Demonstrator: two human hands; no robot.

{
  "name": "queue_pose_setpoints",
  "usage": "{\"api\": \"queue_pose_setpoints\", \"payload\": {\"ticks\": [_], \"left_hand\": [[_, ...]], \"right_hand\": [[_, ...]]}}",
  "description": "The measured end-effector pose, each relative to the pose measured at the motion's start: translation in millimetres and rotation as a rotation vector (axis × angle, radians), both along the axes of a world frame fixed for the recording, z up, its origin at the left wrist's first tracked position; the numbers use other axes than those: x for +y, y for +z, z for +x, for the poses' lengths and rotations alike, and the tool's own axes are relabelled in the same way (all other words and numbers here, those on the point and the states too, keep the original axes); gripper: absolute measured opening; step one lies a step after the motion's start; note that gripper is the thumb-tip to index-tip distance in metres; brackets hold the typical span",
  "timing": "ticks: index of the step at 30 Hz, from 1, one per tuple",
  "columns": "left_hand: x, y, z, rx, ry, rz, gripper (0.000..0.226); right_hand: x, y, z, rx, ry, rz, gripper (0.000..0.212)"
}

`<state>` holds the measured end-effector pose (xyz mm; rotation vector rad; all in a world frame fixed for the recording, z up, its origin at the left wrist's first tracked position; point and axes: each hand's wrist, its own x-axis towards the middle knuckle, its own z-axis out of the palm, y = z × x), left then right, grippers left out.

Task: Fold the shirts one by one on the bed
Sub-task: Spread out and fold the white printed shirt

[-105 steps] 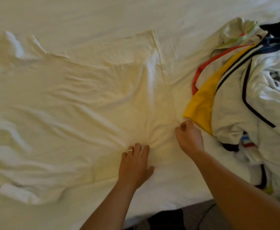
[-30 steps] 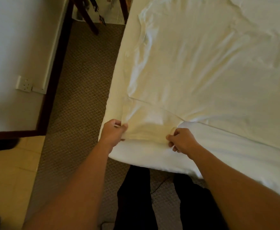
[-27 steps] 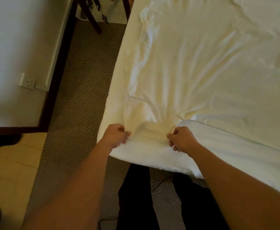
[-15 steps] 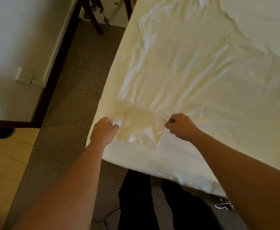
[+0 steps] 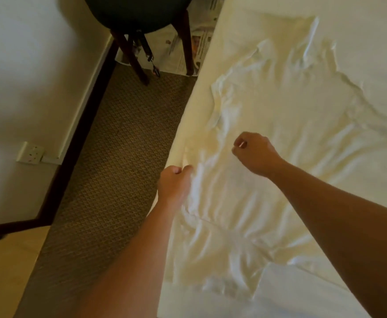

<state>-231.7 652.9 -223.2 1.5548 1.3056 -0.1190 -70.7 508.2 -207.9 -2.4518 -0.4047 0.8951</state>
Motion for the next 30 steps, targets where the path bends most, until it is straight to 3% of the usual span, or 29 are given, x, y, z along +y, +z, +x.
{"api": "queue_pose_setpoints", "payload": {"ticks": [5, 11, 13, 15, 18, 23, 25, 27, 28, 30], "left_hand": [[38, -8, 50, -0.134, 0.095, -0.101, 0.024], [43, -15, 44, -0.139, -0.028, -0.181, 0.014], [42, -15, 43, -0.156, -0.052, -0.185, 0.006], [46, -20, 46, -0.143, -0.063, -0.136, 0.010], [48, -25, 45, -0.147, 0.014, -0.029, 0.012], [37, -22, 45, -0.093, 0.025, 0.114, 0.011], [22, -16, 47, 0.071, -0.169, 0.414, 0.039], [-1, -12, 43, 0.103, -0.460, 0.763, 0.061], [-18, -9, 42, 0.048, -0.598, 0.840, 0.064], [-52, -9, 36, -0.064, -0.863, 0.814, 0.062]], "right_hand": [[76, -8, 65, -0.053, -0.086, 0.048, 0.042], [119, -14, 108, -0.130, -0.051, -0.034, 0.068], [126, -18, 121, -0.141, 0.060, -0.125, 0.065], [132, -20, 131, -0.197, 0.126, -0.176, 0.042], [138, -22, 139, -0.227, -0.004, -0.027, 0.018], [114, -29, 138, 0.029, 0.049, 0.137, 0.046], [99, -27, 128, 0.050, 0.037, 0.198, 0.058], [82, -25, 110, -0.037, -0.045, 0.225, 0.057], [69, -24, 96, -0.092, -0.098, 0.232, 0.054], [39, -27, 60, -0.163, -0.178, 0.251, 0.048]]}}
